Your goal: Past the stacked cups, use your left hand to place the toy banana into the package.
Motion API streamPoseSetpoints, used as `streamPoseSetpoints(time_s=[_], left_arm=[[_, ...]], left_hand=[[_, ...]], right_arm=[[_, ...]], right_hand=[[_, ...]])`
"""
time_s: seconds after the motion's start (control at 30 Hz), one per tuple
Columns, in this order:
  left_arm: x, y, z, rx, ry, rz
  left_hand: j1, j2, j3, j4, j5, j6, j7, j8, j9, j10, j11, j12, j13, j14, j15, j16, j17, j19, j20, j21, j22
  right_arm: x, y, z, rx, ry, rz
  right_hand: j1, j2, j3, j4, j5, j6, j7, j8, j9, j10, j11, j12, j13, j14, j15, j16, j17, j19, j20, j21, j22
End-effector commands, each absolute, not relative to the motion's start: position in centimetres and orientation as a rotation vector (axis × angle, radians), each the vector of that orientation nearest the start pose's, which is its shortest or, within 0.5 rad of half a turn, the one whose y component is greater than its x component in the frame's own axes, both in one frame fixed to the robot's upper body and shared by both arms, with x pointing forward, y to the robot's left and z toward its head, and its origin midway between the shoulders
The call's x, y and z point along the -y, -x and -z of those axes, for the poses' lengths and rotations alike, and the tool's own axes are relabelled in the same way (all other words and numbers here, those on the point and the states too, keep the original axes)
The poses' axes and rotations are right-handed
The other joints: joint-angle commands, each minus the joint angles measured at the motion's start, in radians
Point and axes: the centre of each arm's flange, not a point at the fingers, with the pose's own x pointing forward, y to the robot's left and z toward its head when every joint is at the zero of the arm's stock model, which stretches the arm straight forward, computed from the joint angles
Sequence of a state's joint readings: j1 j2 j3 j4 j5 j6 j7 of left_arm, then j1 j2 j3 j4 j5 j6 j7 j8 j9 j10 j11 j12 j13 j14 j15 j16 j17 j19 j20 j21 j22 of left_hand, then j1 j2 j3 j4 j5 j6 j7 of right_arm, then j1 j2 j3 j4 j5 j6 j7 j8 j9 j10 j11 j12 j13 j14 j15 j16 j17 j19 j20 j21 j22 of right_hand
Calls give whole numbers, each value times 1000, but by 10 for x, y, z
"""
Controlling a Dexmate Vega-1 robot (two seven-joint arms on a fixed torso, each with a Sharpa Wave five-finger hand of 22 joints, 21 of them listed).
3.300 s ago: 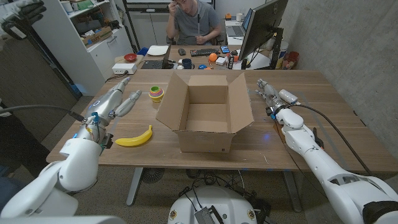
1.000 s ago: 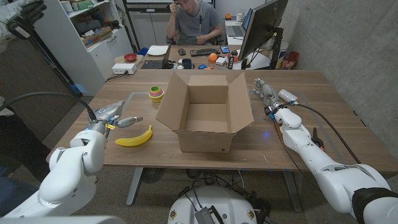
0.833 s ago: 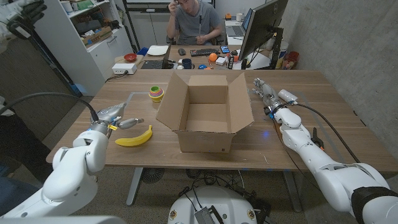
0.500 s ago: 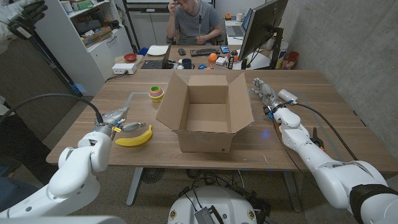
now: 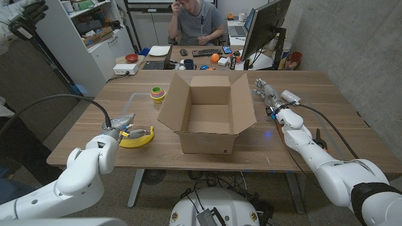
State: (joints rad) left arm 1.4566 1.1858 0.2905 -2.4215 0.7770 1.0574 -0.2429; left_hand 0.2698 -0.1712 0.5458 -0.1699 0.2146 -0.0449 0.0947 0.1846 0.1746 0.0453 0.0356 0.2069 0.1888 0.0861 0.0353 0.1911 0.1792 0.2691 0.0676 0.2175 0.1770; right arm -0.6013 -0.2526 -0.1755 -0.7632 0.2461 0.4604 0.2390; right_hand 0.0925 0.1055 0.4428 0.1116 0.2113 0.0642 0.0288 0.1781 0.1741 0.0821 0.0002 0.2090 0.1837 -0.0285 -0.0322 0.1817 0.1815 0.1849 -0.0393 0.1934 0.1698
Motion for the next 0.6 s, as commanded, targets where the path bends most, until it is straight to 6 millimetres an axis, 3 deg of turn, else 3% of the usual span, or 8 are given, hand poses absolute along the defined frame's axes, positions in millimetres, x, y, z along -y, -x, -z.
streamPoseSetpoints(time_s=[0.03, 0.6], left_arm=[[-325, -451, 84, -57, -1658, -288], [-319, -458, 94, -114, -1755, -266]], left_hand=[[19, -1, -4, -5, 8, -6, 3, 1, 3, -2, -2, -2, 2, 0, 0, -2, 2, 9, -1, 5, 3], [62, 0, -9, -9, 16, -15, 4, 3, 3, -4, -8, -2, 3, 2, -4, -2, 2, 22, -7, 5, 3]], right_arm=[[298, -711, 23, 600, 134, -179], [297, -712, 23, 601, 126, -186]], right_hand=[[0, -5, -2, -1, 9, 3, 3, 7, 5, 10, 4, 1, 5, 5, -32, 2, 3, 11, -37, 4, 3], [0, -7, -3, -3, 10, 4, 4, 7, 5, 12, 5, 2, 5, 6, -31, 2, 2, 12, -36, 4, 3]])
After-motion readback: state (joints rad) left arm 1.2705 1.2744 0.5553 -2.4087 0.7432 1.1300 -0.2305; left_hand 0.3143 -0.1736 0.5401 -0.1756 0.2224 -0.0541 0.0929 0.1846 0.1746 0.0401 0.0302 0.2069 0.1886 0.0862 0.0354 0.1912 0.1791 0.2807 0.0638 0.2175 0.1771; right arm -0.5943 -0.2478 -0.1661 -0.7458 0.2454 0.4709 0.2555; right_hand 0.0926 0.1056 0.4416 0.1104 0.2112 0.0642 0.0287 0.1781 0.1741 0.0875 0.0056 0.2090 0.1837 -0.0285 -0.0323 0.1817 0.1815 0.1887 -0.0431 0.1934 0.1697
